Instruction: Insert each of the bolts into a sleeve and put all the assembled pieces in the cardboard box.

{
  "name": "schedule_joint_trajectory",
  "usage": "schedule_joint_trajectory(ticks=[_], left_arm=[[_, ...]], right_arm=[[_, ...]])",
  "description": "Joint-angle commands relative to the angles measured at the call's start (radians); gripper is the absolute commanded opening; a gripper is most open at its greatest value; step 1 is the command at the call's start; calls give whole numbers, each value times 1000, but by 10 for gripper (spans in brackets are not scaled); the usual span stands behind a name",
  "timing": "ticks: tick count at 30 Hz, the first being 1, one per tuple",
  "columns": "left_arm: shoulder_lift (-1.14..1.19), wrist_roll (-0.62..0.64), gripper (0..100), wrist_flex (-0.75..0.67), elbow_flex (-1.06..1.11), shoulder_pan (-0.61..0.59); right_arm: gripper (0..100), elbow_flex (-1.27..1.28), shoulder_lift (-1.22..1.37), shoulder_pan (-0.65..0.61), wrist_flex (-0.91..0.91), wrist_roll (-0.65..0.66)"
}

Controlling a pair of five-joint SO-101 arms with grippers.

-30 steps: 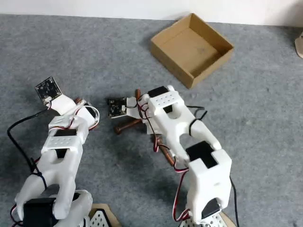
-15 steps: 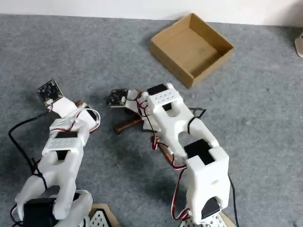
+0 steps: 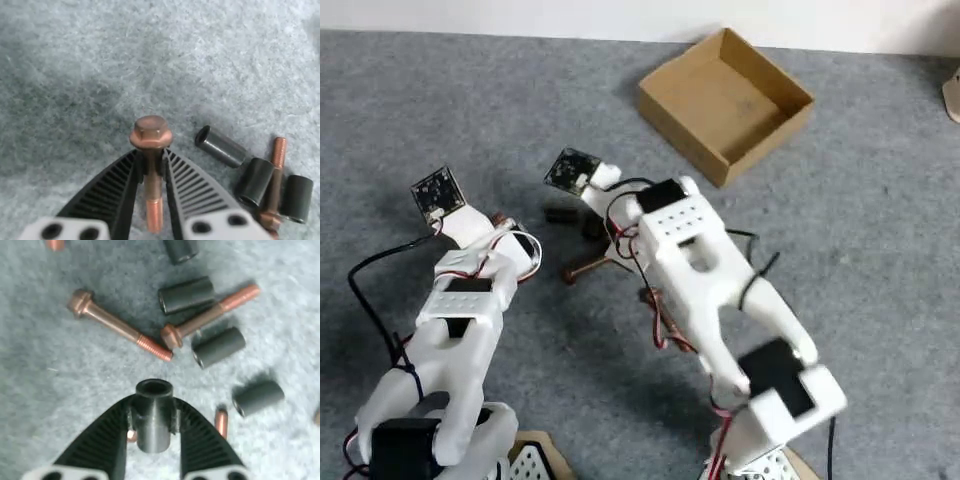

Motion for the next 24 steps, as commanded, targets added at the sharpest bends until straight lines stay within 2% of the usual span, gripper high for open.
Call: schedule_joint_trajectory(ticks=[1,13,19,24], left_arm=[[-12,-6,6,-18,-10,21],[-15,0,5,-15,-16,22],[-15,0,5,-6,-12,79],[-16,3,5,173,-97,91]], right_arm=[[5,39,-173,-8,4,-66],[5,424,-670,7,-1,-186],[5,573,-917,8,5,-193],[5,661,-1064,35,5,-247]])
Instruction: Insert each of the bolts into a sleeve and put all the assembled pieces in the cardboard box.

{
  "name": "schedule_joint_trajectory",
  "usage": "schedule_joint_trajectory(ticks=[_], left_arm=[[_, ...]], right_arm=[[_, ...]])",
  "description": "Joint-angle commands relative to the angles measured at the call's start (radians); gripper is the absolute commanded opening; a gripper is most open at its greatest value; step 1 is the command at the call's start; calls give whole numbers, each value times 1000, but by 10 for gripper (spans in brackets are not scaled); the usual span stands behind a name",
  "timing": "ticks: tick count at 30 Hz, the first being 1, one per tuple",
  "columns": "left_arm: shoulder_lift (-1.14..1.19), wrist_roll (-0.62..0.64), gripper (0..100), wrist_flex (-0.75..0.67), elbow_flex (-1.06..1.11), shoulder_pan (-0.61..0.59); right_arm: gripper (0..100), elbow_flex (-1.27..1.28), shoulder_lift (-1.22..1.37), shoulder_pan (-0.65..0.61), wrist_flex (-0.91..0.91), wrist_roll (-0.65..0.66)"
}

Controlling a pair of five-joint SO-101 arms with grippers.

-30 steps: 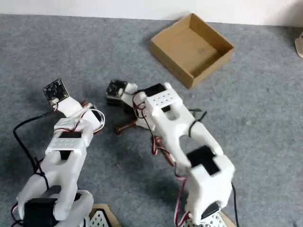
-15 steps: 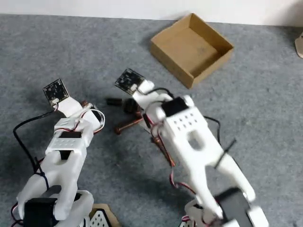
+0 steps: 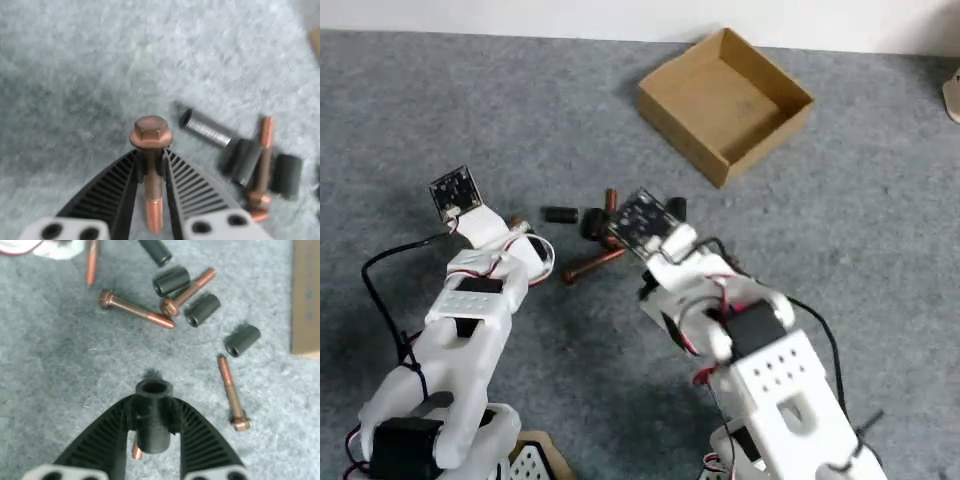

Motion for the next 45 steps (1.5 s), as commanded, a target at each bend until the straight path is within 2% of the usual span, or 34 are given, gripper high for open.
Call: schedule_joint_trajectory(ticks=[1,6,10,16,21,27,30,34,40,45], left_arm=[[-16,17,5,147,-113,22],[-16,68,5,275,-203,22],[-16,64,5,282,-236,42],[-21,28,5,279,-265,154],[-131,26,5,278,-260,211],[-326,26,5,235,-150,268],[-424,26,5,169,-64,271],[-529,29,5,158,-10,272],[-608,38,5,160,30,274],[-615,98,5,160,33,300]], right_arm=[[4,28,-124,21,5,-26],[4,105,-255,18,-13,-55],[4,179,-355,16,-39,-66],[4,300,-475,16,-81,-60],[4,418,-573,18,-150,-58],[4,550,-700,18,-225,-58],[4,584,-754,18,-229,-61],[4,630,-819,18,-236,-66],[4,742,-898,19,-326,-66],[4,773,-897,16,-400,-66]])
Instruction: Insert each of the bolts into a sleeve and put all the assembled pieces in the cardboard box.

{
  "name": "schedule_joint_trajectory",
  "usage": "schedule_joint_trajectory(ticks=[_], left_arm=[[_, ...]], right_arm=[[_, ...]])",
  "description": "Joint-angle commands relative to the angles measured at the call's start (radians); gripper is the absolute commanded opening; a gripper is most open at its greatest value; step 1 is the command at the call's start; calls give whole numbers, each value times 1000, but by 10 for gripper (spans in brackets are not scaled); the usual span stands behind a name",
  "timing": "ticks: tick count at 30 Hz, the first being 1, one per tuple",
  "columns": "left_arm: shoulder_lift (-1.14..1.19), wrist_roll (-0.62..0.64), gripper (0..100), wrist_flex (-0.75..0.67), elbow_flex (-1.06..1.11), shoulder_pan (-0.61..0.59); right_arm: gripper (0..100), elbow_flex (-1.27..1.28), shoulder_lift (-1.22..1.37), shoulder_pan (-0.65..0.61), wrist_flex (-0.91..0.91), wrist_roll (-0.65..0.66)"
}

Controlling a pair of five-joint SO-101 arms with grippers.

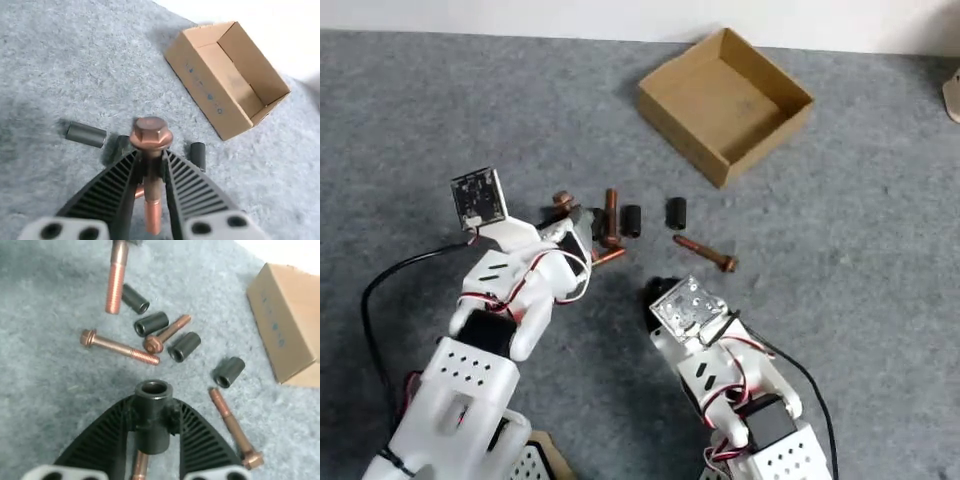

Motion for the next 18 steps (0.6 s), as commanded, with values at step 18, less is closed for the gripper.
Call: schedule_joint_trajectory(ticks=[18], left_arm=[[-42,71,5,-137,25,99]], right_arm=[[4,27,-19,-12,-117,-3]])
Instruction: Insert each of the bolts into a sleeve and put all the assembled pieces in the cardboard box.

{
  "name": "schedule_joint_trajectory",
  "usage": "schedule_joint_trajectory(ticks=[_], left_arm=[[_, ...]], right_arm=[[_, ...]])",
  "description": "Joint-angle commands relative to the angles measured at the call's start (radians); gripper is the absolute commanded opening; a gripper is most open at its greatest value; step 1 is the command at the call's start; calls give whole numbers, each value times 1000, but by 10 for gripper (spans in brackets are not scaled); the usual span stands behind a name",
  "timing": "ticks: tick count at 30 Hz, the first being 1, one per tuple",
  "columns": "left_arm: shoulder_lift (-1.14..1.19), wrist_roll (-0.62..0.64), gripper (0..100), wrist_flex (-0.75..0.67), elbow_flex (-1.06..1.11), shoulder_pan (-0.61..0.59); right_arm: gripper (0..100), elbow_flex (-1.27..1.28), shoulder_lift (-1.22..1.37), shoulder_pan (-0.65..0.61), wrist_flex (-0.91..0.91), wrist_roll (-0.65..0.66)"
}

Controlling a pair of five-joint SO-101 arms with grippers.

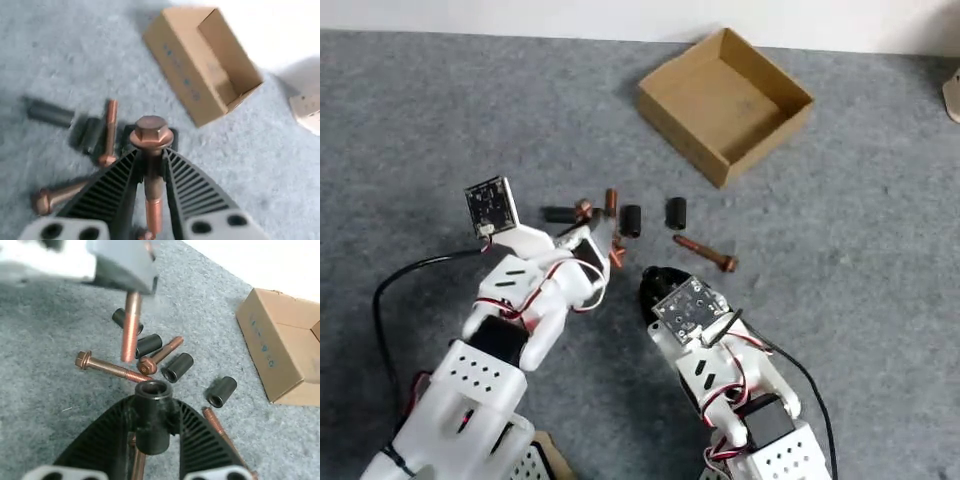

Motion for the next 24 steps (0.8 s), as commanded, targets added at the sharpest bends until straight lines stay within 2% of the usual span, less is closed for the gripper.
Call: schedule_joint_trajectory(ticks=[1,13,17,24], left_arm=[[-39,-34,5,-58,-12,8],[-41,-40,5,-77,5,74],[-44,-83,5,-101,13,74],[-228,-84,5,-43,19,74]], right_arm=[[4,5,-19,-22,-25,-3],[4,30,-19,-48,-27,-3],[4,31,-19,-44,-27,-2],[4,33,-19,-44,-27,-2]])
